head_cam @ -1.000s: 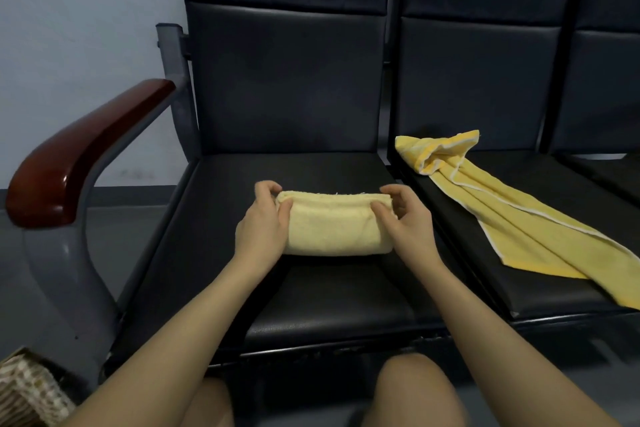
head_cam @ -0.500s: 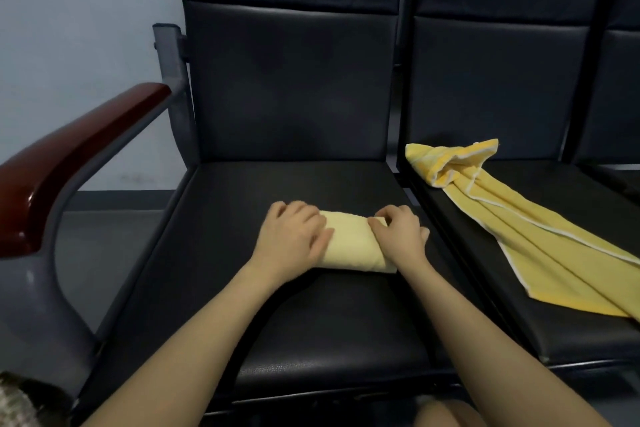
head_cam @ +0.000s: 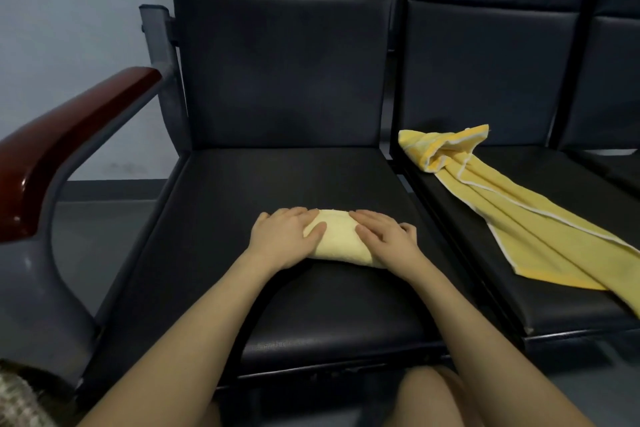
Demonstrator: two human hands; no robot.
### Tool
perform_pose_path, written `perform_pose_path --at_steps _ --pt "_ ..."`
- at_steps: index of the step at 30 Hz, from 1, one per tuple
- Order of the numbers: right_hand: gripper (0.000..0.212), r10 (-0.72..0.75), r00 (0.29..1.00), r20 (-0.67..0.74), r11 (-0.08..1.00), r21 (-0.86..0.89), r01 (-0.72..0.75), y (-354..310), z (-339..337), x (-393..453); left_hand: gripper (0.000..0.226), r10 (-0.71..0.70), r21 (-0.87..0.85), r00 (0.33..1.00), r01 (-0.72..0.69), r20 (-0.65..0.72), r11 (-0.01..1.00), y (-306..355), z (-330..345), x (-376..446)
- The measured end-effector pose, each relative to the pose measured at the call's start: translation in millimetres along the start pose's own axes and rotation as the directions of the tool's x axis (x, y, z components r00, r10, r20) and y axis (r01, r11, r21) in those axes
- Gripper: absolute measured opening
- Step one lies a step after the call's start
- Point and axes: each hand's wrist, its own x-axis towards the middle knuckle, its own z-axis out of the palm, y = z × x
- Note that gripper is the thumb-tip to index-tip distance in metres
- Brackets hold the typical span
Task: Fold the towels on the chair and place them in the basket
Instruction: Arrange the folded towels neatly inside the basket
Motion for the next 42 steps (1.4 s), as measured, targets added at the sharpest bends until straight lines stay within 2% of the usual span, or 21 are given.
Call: perform_pose_path --at_steps 2,4,8,12,14,19,23,26,30,36,42 --pt "0.034 0.018 0.999 0.027 1.0 0.018 -0.019 -5 -9 -2 0.048 0.005 -0.031 1.0 -0.006 -0.012 1.0 -3 1 -7" --pt "0.034 0.078 0.997 0.009 0.991 0.107 -0.078 -10 -17 -4 0.044 0.024 -0.102 0.998 -0.03 -0.056 0.994 -6 1 -11" --pt "0.017 0.021 0.986 -0.164 0.999 0.032 -0.016 -11 -17 -11 0.034 0.056 -0.229 0.975 -0.106 -0.214 0.968 -14 -4 -19" --pt "0.029 0.073 0.989 -0.129 0.995 0.083 -0.063 -6 -13 -20 0.03 -0.053 -0.24 0.941 -0.031 -0.335 0.97 -17 -2 -30" --pt "0.036 0.072 0.991 -0.112 0.994 0.095 -0.061 -5 -10 -24 0.033 -0.123 -0.23 0.942 0.051 -0.312 0.972 -15 0 -35" --pt "0.034 0.021 0.997 -0.08 0.997 0.081 -0.015 -6 -4 -29 0.039 -0.215 -0.246 0.958 0.166 -0.19 0.955 -12 1 -43" --pt "0.038 -0.046 0.999 0.022 0.999 0.026 0.045 -16 -13 -26 0.044 -0.315 -0.182 0.944 0.294 -0.099 0.938 -12 -2 -41" --pt "0.039 -0.088 0.995 0.046 0.996 0.028 0.087 -18 -12 -23 0.045 -0.33 -0.114 0.941 0.322 -0.067 0.94 -11 -3 -35" --pt "0.036 -0.158 0.986 0.049 0.986 0.056 0.155 -18 -8 -25 0.044 -0.326 -0.217 0.944 0.31 -0.045 0.926 -9 -3 -35" --pt "0.029 -0.25 0.968 0.022 0.946 0.219 0.239 -23 -8 -25 0.036 -0.357 -0.513 0.904 0.197 -0.234 0.835 -7 -10 -58" --pt "0.034 -0.384 0.922 -0.05 0.865 0.331 0.378 -66 9 -14 0.032 -0.435 -0.568 0.784 0.131 -0.442 0.812 -33 -39 -94"
